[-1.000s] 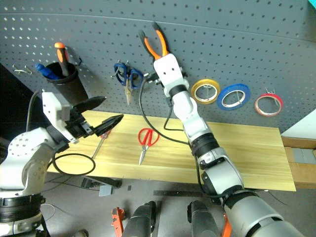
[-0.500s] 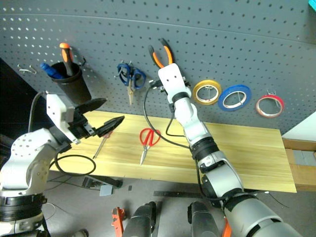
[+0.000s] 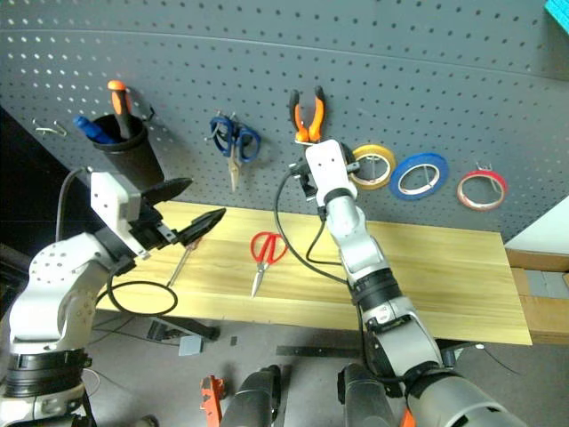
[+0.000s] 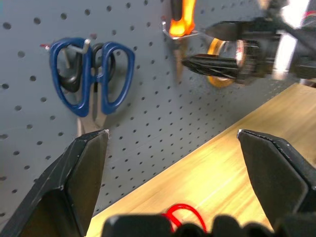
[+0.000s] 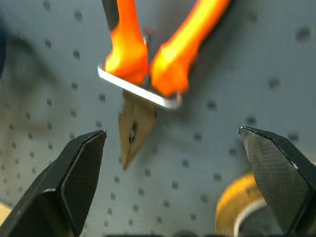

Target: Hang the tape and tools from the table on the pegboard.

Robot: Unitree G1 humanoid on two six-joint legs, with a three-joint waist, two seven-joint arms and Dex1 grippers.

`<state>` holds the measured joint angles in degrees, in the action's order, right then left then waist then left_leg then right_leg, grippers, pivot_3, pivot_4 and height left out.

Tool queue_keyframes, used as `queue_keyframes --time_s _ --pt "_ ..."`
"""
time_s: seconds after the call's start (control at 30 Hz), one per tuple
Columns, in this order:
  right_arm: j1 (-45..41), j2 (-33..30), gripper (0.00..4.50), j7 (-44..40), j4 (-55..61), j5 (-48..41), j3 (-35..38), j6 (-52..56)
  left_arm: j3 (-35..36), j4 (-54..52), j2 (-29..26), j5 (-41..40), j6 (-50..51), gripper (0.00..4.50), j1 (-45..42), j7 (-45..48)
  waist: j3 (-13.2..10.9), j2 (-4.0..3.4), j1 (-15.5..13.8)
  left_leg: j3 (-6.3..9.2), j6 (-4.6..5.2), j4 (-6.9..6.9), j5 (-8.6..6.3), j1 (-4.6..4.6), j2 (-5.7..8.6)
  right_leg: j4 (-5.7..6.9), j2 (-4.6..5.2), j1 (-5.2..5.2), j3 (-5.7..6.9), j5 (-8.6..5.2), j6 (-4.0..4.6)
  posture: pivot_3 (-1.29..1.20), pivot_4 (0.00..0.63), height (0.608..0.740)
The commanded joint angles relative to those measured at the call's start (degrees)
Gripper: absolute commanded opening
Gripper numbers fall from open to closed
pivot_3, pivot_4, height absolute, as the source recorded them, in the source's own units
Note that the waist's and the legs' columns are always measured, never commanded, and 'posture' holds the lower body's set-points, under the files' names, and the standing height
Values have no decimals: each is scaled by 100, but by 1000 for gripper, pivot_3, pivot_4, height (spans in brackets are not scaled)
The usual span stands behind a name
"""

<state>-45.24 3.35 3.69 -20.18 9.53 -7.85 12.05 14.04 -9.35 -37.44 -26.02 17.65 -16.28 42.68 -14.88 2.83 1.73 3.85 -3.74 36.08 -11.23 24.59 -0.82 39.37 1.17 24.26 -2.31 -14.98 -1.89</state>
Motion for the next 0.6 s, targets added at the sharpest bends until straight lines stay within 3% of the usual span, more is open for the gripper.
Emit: queue_keyframes --time_s 0.03,0.23,0.33,0.6 --pt "582 75 4473 -656 1197 -210 -348 1033 -176 -211 57 250 478 4500 180 -489 8 -4 3 0 0 -1 0 0 0 -1 0 0 0 0 0 20 185 740" --pt "1462 -328 4473 -1918 2993 -734 -950 2760 -919 -540 158 917 1899 4500 572 -1442 7 -5 13 3 1 3 -1 -1 1 4 -3 -2 0 -1 -1 1 203 740" --pt "1782 -541 4473 -2288 3594 -956 -1203 3385 -1188 -164 400 1085 2654 4500 610 -1834 11 -11 18 9 2 3 0 -16 1 6 -6 -16 2 -2 -2 -13 212 740" --pt "1815 -743 4473 -2554 4019 -1060 -1510 3921 -1940 1255 1074 1738 2798 4500 -164 -2276 12 -12 5 9 6 8 5 -23 0 10 -8 -21 3 -3 -2 -29 225 740"
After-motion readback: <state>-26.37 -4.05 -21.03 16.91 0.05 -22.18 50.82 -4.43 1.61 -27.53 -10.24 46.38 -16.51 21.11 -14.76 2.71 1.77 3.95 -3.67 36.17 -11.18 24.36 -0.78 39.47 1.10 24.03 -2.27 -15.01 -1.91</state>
